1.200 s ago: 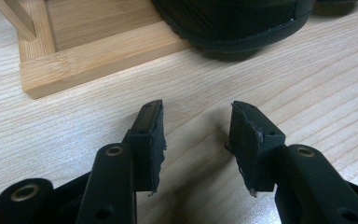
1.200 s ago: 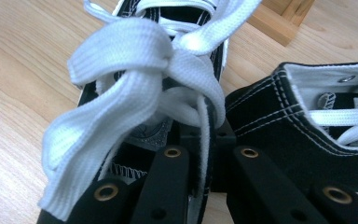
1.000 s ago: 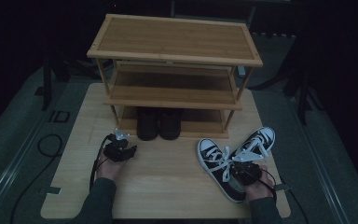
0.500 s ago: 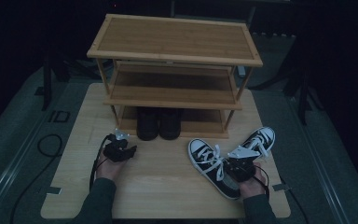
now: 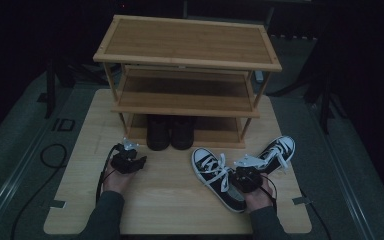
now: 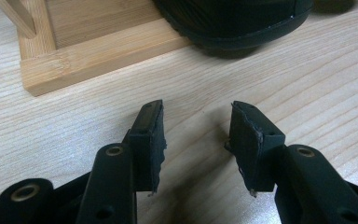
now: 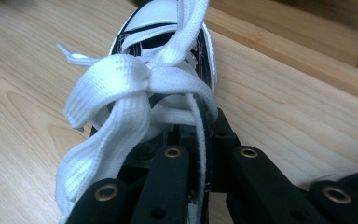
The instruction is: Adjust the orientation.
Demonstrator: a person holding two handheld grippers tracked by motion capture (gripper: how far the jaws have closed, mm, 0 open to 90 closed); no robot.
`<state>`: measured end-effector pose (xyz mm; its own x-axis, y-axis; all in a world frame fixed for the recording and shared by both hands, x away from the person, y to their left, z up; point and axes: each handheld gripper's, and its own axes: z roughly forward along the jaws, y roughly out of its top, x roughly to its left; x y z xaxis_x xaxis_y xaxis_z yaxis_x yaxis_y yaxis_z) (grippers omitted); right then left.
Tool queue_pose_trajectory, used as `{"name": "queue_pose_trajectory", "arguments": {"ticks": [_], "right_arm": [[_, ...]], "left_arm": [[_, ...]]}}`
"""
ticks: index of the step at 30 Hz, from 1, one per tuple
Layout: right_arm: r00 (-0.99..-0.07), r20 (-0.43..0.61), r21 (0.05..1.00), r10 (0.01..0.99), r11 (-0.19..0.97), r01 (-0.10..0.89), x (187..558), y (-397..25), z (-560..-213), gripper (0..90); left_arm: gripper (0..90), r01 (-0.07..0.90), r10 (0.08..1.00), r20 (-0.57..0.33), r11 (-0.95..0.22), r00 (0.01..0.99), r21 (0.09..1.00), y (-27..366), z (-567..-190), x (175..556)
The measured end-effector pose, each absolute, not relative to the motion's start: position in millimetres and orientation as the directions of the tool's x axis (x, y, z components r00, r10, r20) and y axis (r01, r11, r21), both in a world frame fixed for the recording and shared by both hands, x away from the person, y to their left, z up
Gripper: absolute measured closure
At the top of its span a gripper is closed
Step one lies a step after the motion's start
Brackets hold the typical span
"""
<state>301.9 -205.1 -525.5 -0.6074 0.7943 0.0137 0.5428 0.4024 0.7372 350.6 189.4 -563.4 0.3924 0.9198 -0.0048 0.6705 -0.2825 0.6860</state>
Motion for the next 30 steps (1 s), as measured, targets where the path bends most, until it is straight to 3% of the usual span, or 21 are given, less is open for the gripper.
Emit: {"name": "queue_pose_trajectory", "arguments": {"ticks": [6,12,17,23,30], "right_arm": [[-0.634,0.012,0.705,0.773,0.443,0.554,304,-206,-528,87.2],[-0.68,-0.004,0.687,0.734,0.495,0.531,299,-214,-517,71.7],[-0.69,-0.011,0.707,0.724,0.493,0.507,290,-230,-497,65.1],[-0.659,-0.036,0.726,0.751,0.473,0.5,292,-251,-479,65.1],[-0.59,-0.022,0.715,0.807,0.425,0.555,306,-266,-485,66.6]], "left_arm": [[55.5,0.67,0.92,-0.005,-0.282,0.392,0.686,189,-563,351],[55.5,0.672,0.92,-0.006,-0.282,0.391,0.685,189,-563,351],[55.5,0.672,0.92,-0.005,-0.283,0.393,0.684,189,-563,351],[55.5,0.672,0.92,-0.005,-0.283,0.392,0.684,189,-563,351],[55.5,0.671,0.919,-0.005,-0.284,0.394,0.685,189,-563,351]]}}
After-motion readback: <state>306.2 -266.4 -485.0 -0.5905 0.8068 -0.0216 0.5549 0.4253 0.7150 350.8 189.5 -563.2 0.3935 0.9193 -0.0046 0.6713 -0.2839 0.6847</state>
